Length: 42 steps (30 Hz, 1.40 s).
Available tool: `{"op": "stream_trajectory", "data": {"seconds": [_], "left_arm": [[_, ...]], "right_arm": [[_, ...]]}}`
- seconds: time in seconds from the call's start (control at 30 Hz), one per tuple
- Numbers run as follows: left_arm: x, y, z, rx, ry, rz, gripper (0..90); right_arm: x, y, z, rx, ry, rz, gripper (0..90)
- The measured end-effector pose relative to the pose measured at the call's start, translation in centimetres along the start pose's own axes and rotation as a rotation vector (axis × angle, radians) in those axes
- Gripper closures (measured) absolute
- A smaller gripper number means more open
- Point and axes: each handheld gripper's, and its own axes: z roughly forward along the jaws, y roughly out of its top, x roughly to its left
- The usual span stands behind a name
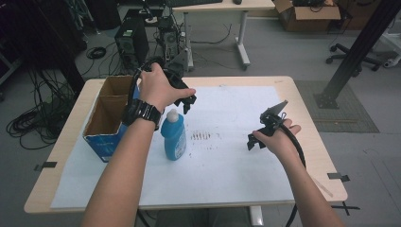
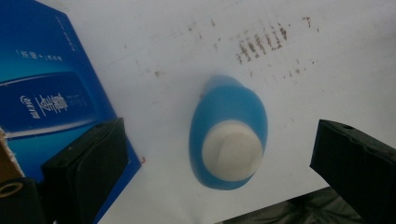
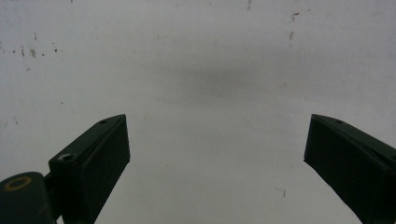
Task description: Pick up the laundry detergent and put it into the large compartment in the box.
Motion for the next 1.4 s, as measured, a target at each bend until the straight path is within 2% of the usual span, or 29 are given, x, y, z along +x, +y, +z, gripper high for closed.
{"op": "stream_trajectory", "data": {"seconds": [0.67,1.07,1.4], "left_arm": [[-0.6,-0.8,3.9,0.052,-0.001,0.008,4.4],[-0.9,-1.0,5.5,0.067,0.002,0.018,4.5],[-1.1,-0.8,5.9,0.070,0.002,0.025,7.1]], "right_arm": [[0.0,-0.4,0.3,-0.001,0.007,0.001,6.9],[0.1,-0.5,0.3,-0.004,0.012,-0.002,6.9],[0.0,-0.5,0.4,-0.006,0.017,0.003,7.0]]}}
